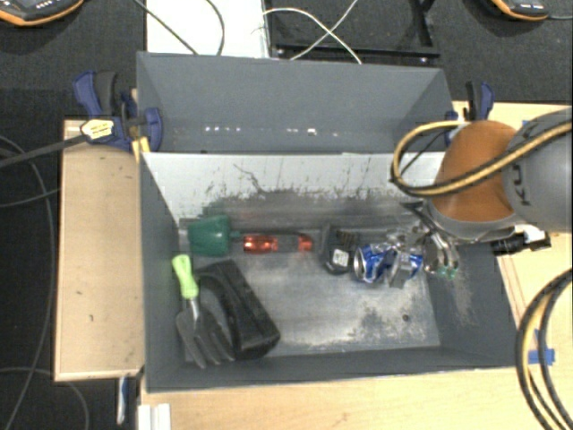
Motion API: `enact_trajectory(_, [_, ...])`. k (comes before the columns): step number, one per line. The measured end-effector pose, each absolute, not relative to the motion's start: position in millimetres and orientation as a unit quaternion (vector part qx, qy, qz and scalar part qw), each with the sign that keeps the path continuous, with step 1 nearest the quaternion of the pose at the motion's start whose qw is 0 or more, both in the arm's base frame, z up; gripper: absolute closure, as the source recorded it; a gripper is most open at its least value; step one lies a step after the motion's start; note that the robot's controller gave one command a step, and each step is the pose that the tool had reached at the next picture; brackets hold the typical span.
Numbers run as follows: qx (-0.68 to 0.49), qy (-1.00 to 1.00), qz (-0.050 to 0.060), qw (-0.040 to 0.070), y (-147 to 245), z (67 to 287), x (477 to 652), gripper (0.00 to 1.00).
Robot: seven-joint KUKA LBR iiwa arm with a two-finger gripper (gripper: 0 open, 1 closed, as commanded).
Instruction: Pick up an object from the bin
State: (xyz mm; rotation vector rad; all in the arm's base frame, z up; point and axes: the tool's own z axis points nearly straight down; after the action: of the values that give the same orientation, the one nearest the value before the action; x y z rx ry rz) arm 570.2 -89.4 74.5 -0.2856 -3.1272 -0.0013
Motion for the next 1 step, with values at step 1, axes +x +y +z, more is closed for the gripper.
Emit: enact_trajectory(1, [-0.091,-0.996,0.000,0.001,-89.3,76.8,569.7,1.00])
